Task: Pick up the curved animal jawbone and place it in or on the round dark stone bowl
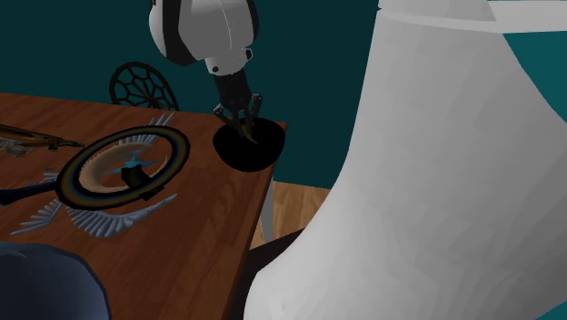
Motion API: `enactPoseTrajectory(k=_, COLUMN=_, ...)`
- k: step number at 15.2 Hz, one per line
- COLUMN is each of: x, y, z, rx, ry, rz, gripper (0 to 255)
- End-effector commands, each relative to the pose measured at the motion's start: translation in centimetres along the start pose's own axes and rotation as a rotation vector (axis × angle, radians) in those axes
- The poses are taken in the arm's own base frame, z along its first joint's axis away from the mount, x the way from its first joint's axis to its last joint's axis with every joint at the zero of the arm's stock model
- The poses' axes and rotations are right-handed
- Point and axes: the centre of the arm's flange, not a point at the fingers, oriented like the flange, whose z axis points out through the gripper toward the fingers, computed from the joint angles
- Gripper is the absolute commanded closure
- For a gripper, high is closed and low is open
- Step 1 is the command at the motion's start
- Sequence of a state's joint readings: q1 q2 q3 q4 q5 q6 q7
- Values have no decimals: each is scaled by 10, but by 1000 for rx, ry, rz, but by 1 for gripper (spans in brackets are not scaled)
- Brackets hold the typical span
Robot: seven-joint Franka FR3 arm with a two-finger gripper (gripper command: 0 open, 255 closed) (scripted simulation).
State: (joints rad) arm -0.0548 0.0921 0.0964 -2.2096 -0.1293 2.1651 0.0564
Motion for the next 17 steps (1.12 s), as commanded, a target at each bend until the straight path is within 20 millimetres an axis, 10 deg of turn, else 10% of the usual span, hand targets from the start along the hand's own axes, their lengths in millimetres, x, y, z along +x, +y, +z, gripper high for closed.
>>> enactPoseTrajectory(k=1, x=0, y=0, z=2, rx=0, ry=0, rz=0, gripper=255)
enactPoseTrajectory(k=5, x=0, y=0, z=2, rx=0, ry=0, rz=0, gripper=255)
enactPoseTrajectory(k=6, x=0, y=0, z=2, rx=0, ry=0, rz=0, gripper=0)
enactPoseTrajectory(k=11, x=0, y=0, z=2, rx=0, ry=0, rz=0, gripper=0)
enactPoseTrajectory(k=17, x=0, y=0, z=-48, rx=0, ry=0, rz=0, gripper=0)
